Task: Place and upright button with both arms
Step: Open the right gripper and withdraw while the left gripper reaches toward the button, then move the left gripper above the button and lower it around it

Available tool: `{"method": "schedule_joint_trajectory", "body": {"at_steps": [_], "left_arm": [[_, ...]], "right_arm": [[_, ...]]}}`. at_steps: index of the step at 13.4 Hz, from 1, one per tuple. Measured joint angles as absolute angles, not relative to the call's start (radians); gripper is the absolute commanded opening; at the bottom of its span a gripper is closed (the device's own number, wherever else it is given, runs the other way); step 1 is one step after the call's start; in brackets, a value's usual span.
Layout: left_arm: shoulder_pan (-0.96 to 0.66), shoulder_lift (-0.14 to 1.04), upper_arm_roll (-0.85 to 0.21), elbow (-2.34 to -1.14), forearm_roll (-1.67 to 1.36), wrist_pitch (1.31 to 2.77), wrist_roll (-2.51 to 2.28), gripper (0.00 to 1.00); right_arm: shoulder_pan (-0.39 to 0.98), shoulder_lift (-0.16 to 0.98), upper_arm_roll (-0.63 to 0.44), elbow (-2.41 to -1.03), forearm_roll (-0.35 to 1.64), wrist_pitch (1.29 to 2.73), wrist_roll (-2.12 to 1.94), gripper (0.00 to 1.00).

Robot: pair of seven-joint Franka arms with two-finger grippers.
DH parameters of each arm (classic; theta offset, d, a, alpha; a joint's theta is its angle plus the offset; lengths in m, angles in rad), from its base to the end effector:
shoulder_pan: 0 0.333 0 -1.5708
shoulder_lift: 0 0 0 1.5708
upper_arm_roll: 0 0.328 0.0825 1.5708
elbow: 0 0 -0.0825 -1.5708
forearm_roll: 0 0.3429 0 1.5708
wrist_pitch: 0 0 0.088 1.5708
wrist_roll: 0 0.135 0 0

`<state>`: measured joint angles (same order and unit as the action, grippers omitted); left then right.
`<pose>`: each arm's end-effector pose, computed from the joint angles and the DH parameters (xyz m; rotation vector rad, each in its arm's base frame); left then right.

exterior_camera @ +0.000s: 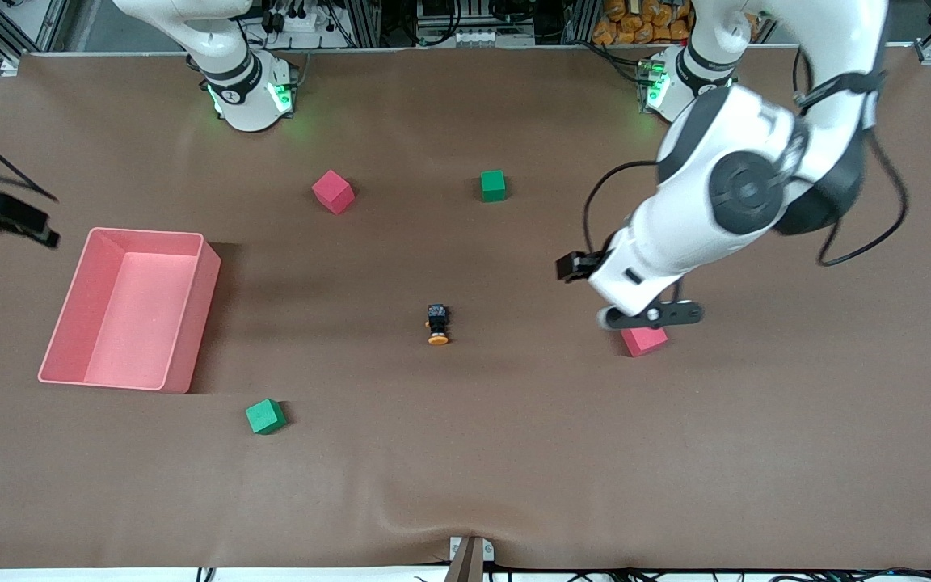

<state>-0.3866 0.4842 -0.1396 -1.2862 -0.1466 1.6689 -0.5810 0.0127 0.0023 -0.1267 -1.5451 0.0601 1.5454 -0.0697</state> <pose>0.5638 -0.3273 0.4594 2.9963 0.1335 -0.2903 0.5095 -0.0500 0.6164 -3.0812 0.0660 -0.0054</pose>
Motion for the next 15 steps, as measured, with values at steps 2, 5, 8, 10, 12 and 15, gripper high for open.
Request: {"method": "schedule_joint_trajectory", "body": {"at_steps": [2,5,8,10,12,15], "left_arm": [[-0.451,0.567,-0.134,-1.238,-0.147,1.683,-0.625,1.0],[-0.536,0.643,-0.095,-1.21,-0.147,1.768,-0.632,1.0],[-0.613,0.678,-0.039,-1.204,-0.147,1.878,-0.632,1.0],[-0.648,0.708,-0.03,-1.204,-0.147,1.918,-0.637,1.0],[-0.685,0.735,-0.017,-1.203,-0.147,1.939,-0.671,1.0],[-0.718,0.771,-0.005,-1.202,-0.147,1.979,-0.689,1.0]], "right_arm": [[0.015,-0.062,-0.123,-1.547,0.06,1.484,-0.07,1.0],[0.027,-0.094,-0.111,-1.562,0.06,1.426,-0.068,1.0],[0.036,-0.086,-0.105,-1.571,0.06,1.426,-0.068,1.0],[0.036,-0.085,-0.107,-1.571,0.058,1.415,-0.068,1.0],[0.035,-0.085,-0.112,-1.571,0.042,1.397,-0.068,1.0],[0.032,-0.071,-0.117,-1.571,0.018,1.403,-0.068,1.0]]}}
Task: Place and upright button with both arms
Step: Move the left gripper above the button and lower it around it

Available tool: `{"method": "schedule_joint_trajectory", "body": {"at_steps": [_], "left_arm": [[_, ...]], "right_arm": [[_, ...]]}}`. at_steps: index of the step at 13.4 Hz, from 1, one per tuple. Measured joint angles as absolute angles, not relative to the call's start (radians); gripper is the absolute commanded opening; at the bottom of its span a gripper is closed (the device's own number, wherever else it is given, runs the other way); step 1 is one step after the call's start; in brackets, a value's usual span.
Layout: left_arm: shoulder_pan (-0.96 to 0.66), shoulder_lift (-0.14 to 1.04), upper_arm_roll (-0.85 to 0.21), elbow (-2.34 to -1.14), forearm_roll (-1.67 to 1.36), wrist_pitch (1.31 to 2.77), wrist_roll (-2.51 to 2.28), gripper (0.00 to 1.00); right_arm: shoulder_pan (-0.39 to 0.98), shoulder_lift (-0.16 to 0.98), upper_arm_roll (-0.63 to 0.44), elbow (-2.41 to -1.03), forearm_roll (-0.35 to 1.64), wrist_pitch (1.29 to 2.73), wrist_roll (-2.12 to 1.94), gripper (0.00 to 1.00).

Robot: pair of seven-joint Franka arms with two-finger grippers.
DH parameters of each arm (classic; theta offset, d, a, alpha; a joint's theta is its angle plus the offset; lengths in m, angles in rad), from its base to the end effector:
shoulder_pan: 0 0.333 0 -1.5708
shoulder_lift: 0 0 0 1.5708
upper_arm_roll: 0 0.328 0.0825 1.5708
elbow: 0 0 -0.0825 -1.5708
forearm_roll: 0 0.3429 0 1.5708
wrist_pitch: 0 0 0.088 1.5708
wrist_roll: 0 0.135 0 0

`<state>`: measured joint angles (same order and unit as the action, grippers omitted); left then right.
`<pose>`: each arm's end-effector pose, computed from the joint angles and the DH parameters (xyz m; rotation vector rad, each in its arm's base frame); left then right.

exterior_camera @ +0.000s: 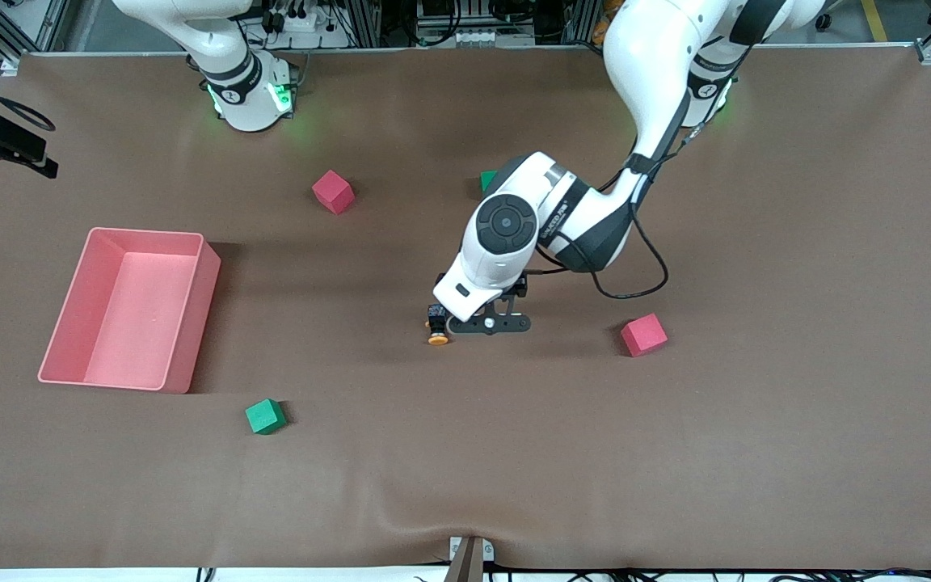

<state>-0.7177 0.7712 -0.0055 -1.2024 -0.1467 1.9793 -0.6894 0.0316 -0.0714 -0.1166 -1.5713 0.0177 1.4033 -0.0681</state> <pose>0.5354 -0.4886 0.3186 3.0295 0.0390 -0.1299 0.4681 -0.0396 0.6296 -3.1048 0.0219 0.1473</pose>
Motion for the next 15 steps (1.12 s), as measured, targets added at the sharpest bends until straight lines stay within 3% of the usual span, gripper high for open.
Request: {"method": "schedule_joint_trajectory", "body": {"at_steps": [10,15], "left_arm": [[-0.794,0.898,0.006,-1.2,-0.147,2.188,-0.759,1.0],[-0.828,0.957,0.019,-1.16,-0.147,2.218,-0.759,1.0]], "right_arm": [[0.023,-0.053,-0.108,-1.563,0.017,1.478,-0.068,1.0],[0.022,-0.047,-0.112,-1.567,0.017,1.482,-0.068,1.0]]}}
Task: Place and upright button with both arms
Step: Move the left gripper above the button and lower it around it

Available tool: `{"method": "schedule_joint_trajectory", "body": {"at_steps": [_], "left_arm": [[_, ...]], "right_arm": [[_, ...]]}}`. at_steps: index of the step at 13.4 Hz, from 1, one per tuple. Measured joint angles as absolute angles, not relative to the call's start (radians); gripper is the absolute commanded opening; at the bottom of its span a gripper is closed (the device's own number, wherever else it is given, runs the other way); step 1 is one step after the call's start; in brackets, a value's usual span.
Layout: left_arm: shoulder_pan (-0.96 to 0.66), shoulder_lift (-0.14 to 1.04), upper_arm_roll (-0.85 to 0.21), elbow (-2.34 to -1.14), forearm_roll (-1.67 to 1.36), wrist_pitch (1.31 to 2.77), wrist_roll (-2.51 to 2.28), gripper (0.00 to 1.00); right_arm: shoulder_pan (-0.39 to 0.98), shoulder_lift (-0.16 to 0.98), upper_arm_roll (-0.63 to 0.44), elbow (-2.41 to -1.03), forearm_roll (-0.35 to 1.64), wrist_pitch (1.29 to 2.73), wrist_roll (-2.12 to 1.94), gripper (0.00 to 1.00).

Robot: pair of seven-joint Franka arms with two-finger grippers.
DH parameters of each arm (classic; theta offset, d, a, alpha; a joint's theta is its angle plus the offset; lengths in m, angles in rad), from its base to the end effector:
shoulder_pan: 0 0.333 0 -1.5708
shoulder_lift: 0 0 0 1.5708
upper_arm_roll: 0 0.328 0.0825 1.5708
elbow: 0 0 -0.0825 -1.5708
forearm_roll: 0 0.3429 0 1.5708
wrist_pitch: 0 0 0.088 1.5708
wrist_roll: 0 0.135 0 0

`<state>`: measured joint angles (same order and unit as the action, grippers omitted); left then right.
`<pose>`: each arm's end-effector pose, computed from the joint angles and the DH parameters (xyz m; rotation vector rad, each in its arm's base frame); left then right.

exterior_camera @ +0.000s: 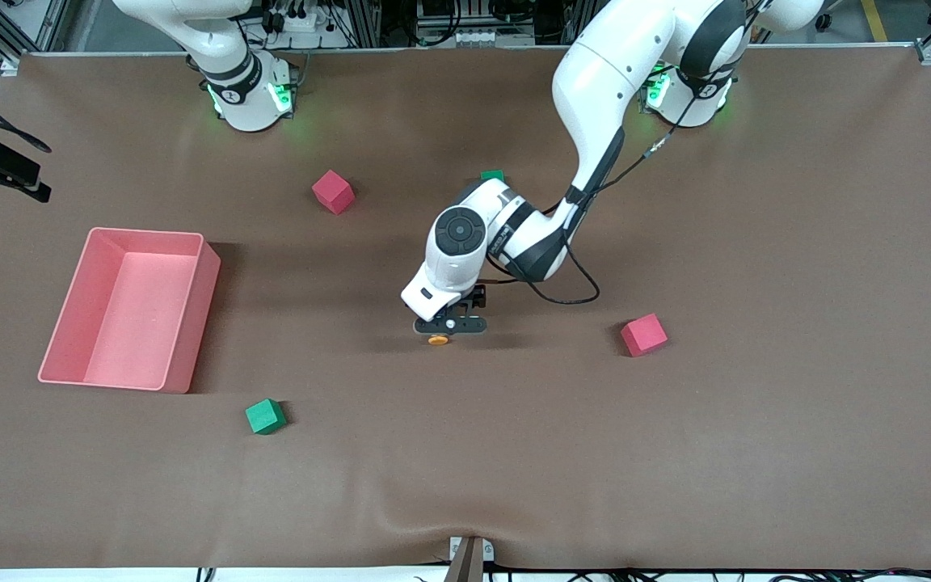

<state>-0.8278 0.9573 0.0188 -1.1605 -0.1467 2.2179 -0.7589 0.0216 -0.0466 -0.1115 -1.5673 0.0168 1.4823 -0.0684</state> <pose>0.5107 -0.5532 0.2214 2.9953 0.0356 -0.0063 0.4864 -0.0429 0.6257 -3.1160 0.0313 0.0574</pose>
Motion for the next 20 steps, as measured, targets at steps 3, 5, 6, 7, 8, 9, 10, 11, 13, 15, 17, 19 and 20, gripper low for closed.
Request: {"method": "schedule_joint_trajectory", "body": {"at_steps": [3,5,6,7,8,9,10,11,13,15,17,19,20], "left_arm": [[-0.834,0.96,0.019,-1.15,-0.147,2.218,-0.757,1.0],[-0.834,0.966,0.02,-1.15,-0.147,2.232,-0.755,1.0],[-0.834,0.972,0.02,-1.15,-0.147,2.245,-0.754,1.0],[-0.833,0.977,0.02,-1.15,-0.147,2.256,-0.753,1.0],[-0.833,0.98,0.021,-1.15,-0.147,2.269,-0.748,1.0],[-0.832,0.982,0.023,-1.15,-0.147,2.281,-0.743,1.0],[-0.832,0.984,0.026,-1.15,-0.147,2.293,-0.74,1.0],[-0.832,0.989,0.027,-1.149,-0.147,2.306,-0.739,1.0],[-0.832,1.004,0.028,-1.15,-0.147,2.33,-0.738,0.96],[-0.832,1.012,0.029,-1.149,-0.147,2.337,-0.737,0.92],[-0.832,1.012,0.029,-1.148,-0.147,2.338,-0.737,0.91],[-0.833,1.013,0.029,-1.148,-0.147,2.338,-0.737,0.91],[-0.834,1.015,0.029,-1.148,-0.147,2.338,-0.737,0.91]], "right_arm": [[0.021,-0.046,-0.112,-1.568,0.017,1.485,-0.068,1.0],[0.022,-0.046,-0.112,-1.568,0.017,1.485,-0.068,1.0],[0.022,-0.046,-0.112,-1.568,0.017,1.485,-0.068,1.0],[0.022,-0.046,-0.112,-1.568,0.017,1.486,-0.068,1.0],[0.022,-0.046,-0.112,-1.568,0.017,1.489,-0.068,1.0],[0.022,-0.046,-0.112,-1.568,0.017,1.494,-0.068,1.0],[0.021,-0.046,-0.112,-1.568,0.018,1.498,-0.068,1.0],[0.021,-0.046,-0.113,-1.568,0.02,1.505,-0.068,1.0],[0.016,-0.046,-0.116,-1.568,0.026,1.511,-0.068,1.0],[0.013,-0.046,-0.119,-1.568,0.028,1.512,-0.068,1.0],[0.013,-0.046,-0.119,-1.568,0.029,1.512,-0.068,1.0],[0.013,-0.046,-0.119,-1.568,0.029,1.512,-0.068,1.0],[0.013,-0.046,-0.119,-1.568,0.029,1.512,-0.068,1.0]]}}
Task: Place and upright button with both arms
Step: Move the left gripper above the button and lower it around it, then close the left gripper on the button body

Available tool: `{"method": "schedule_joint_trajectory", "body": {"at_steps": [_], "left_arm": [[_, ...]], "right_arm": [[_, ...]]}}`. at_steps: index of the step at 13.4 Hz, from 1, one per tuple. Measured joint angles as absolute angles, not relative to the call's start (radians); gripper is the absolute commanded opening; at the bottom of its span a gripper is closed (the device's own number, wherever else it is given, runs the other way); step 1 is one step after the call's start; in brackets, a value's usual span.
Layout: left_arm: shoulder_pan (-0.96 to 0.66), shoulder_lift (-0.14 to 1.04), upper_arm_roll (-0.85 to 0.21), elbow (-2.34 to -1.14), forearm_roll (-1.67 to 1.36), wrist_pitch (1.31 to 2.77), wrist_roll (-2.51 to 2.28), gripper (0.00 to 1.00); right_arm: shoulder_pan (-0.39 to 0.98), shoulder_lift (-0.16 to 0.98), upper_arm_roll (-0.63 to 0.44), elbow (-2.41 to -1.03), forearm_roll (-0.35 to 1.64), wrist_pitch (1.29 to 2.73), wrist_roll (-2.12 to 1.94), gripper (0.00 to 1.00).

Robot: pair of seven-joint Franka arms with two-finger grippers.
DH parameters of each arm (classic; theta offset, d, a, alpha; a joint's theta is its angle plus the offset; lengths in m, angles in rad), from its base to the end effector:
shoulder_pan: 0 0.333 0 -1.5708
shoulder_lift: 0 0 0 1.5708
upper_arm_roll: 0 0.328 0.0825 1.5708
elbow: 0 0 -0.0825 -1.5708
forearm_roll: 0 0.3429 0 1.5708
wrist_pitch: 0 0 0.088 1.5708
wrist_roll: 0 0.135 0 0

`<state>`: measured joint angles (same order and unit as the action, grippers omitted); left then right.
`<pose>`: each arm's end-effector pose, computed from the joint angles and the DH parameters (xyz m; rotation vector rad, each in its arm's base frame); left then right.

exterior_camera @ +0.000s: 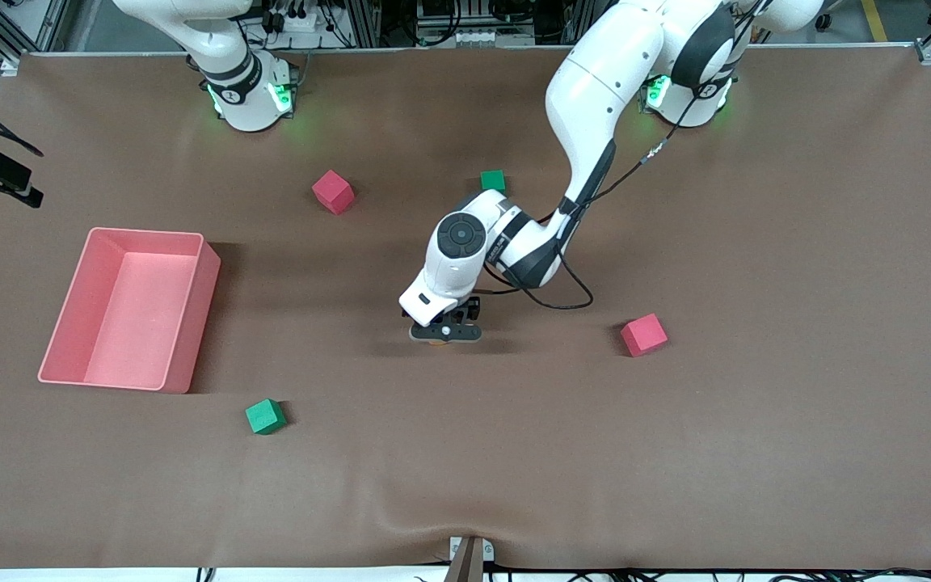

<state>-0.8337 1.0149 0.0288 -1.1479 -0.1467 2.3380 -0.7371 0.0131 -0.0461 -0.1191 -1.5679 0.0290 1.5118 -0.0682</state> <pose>0.5201 -0.5585 0.1959 2.9526 0.0133 0.0924 0.4900 -0.0496 0.6277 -3.1059 0.0560 0.0113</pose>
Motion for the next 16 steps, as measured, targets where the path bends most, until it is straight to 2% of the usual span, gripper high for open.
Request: {"method": "schedule_joint_trajectory", "body": {"at_steps": [2,4,10,12,13,14,15,16], "left_arm": [[-0.835,1.019,0.029,-1.148,-0.147,2.339,-0.737,0.9],[-0.835,1.023,0.029,-1.148,-0.147,2.342,-0.737,0.83],[-0.836,1.025,0.029,-1.148,-0.147,2.343,-0.737,0.82],[-0.837,1.028,0.029,-1.148,-0.147,2.343,-0.737,0.79],[-0.837,1.03,0.029,-1.148,-0.147,2.343,-0.737,0.68],[-0.838,1.032,0.029,-1.148,-0.147,2.343,-0.737,0.45],[-0.839,1.034,0.029,-1.148,-0.147,2.343,-0.737,0.35],[-0.839,1.035,0.029,-1.148,-0.147,2.343,-0.737,0.32]], "right_arm": [[0.013,-0.046,-0.119,-1.568,0.029,1.512,-0.068,1.0],[0.013,-0.046,-0.119,-1.568,0.029,1.512,-0.068,1.0],[0.013,-0.046,-0.119,-1.568,0.029,1.512,-0.068,1.0],[0.013,-0.046,-0.119,-1.568,0.029,1.512,-0.068,1.0],[0.013,-0.046,-0.119,-1.568,0.029,1.512,-0.068,1.0],[0.013,-0.046,-0.119,-1.568,0.029,1.512,-0.068,1.0],[0.013,-0.046,-0.119,-1.568,0.029,1.512,-0.068,1.0],[0.013,-0.046,-0.119,-1.568,0.029,1.512,-0.068,1.0]]}}
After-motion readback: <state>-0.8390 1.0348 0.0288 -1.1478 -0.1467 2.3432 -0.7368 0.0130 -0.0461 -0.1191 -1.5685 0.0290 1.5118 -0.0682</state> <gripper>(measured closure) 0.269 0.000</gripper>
